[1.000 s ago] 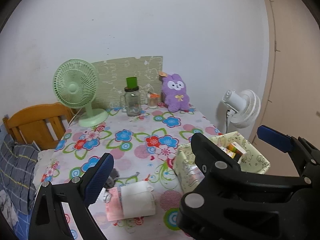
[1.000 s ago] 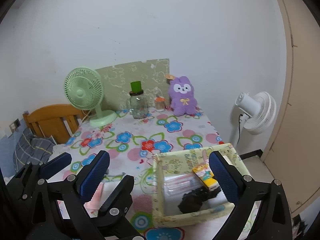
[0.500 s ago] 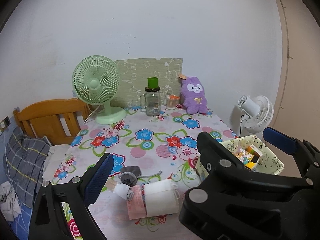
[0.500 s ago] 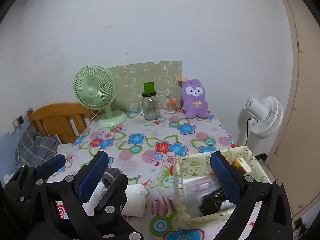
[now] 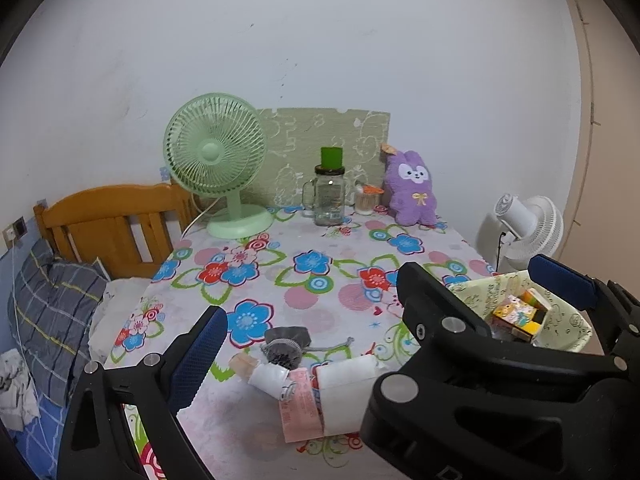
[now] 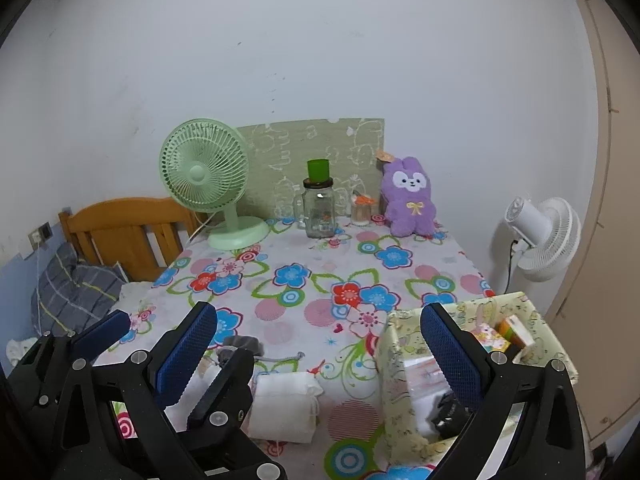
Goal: Organize soft objects
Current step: 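Move both open tools back over the remaining items on the table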
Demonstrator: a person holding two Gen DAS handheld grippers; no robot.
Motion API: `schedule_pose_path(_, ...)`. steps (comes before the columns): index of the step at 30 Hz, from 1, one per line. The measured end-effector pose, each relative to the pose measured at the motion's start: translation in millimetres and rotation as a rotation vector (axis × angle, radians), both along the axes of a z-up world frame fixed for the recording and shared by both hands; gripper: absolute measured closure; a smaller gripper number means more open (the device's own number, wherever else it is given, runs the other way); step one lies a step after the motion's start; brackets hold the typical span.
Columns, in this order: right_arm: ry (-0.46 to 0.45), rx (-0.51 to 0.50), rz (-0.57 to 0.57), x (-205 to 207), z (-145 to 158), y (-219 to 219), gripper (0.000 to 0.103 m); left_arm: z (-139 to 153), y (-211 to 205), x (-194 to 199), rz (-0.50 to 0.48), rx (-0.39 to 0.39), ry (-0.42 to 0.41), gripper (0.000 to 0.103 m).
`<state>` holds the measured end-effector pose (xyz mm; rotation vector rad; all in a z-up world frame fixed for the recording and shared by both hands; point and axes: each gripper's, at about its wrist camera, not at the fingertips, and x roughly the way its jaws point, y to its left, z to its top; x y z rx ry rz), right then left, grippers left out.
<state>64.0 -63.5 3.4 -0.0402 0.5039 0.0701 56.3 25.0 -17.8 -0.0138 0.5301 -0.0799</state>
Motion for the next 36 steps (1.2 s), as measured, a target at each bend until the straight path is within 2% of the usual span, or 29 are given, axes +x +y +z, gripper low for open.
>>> schedule_pose_path(10,0.032,0.049,0.057,20,-27,12,0.0,-23,13,14,0.055,0.03,0.045,0.005)
schedule_pose_path(25,0.085,0.045,0.074,42,-64,30,0.0,-58,38,38,0.085,0.021,0.119,0.005)
schedule_pose_path(36,0.177,0.036,0.11,70,-95,44,0.0,-90,57,61,0.117,-0.009,0.205,0.01)
